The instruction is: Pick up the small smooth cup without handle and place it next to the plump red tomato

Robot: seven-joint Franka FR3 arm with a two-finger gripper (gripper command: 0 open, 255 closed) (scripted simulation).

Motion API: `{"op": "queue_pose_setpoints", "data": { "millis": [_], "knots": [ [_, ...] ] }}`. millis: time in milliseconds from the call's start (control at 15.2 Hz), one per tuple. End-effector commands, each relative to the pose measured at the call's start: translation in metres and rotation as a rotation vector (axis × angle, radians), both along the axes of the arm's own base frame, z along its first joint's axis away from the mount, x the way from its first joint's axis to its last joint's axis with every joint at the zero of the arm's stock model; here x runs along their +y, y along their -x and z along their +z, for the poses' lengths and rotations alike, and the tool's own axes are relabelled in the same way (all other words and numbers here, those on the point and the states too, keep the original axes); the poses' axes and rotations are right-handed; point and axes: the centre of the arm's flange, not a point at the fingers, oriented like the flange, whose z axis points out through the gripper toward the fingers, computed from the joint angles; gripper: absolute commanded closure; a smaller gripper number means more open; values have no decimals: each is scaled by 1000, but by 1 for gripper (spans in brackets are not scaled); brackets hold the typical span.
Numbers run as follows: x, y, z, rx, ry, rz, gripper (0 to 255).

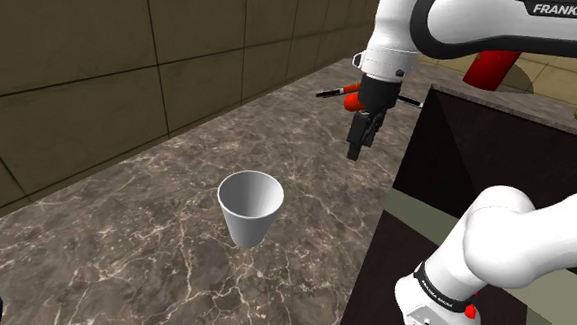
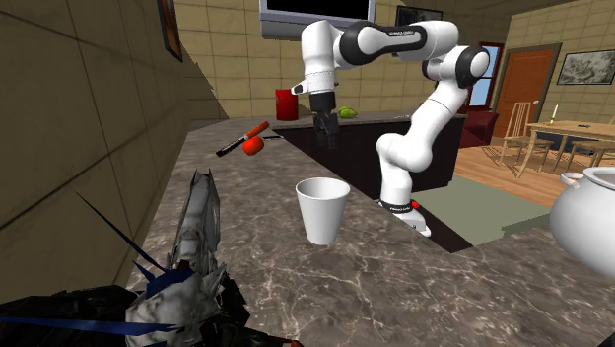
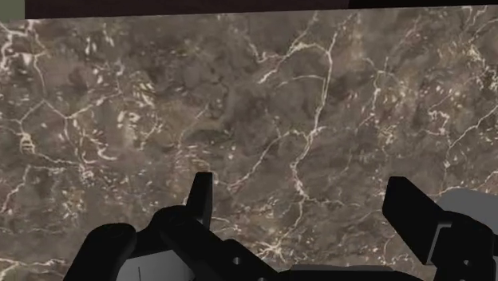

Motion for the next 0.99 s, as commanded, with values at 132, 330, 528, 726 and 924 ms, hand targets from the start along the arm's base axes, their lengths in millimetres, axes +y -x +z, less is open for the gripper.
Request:
{"op": "queue_pose_setpoints", "data": {
  "millis": [132, 330, 528, 726, 924],
  "knots": [
    [45, -17, -8, -6, -33, -15, 0],
    [78, -30, -13, -10, -56, -25, 0],
    [111, -43, -17, -15, -80, -35, 0],
    [144, -57, -20, -19, -104, -45, 0],
    [175, -70, -21, -24, -126, -54, 0]
  ]
}}
